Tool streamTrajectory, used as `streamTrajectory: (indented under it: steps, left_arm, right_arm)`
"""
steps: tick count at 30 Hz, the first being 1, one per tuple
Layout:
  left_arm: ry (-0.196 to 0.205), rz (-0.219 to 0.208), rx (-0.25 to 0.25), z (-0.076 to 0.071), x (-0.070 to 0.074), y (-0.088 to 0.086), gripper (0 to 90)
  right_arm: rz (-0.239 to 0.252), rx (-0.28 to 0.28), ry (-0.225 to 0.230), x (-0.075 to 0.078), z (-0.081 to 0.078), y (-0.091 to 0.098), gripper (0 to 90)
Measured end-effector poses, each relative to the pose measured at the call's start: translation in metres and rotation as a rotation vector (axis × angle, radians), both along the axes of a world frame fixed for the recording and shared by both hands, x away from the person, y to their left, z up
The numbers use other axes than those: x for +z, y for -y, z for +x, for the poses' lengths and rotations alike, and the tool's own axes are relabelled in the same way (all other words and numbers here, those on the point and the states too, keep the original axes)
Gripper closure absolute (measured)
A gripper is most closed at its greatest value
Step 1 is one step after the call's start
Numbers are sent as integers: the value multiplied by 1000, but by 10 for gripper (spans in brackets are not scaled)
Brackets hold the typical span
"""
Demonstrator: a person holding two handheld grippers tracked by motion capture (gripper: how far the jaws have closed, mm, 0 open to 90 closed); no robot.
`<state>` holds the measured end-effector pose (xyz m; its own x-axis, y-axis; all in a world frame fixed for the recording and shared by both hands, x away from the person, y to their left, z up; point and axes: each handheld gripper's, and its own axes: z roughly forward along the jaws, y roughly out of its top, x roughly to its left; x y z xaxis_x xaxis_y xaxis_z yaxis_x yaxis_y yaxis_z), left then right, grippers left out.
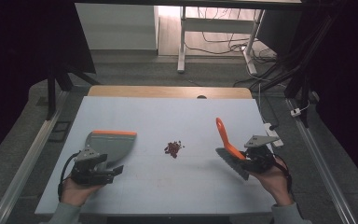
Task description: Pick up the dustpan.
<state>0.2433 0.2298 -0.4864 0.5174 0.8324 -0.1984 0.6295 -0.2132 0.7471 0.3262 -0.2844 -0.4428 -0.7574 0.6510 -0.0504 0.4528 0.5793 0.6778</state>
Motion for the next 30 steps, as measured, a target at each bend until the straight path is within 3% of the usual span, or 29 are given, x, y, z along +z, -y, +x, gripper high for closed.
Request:
streamTrajectory:
  steps: [13, 30]
  left_arm:
    - [2, -4, -4, -2, 6, -1, 183]
    - [-1, 42, -4, -6, 17, 4, 186]
  right_arm:
    - [6, -4, 22, 3, -2, 0, 706]
    - [13, -9, 24, 3, -3, -1, 706]
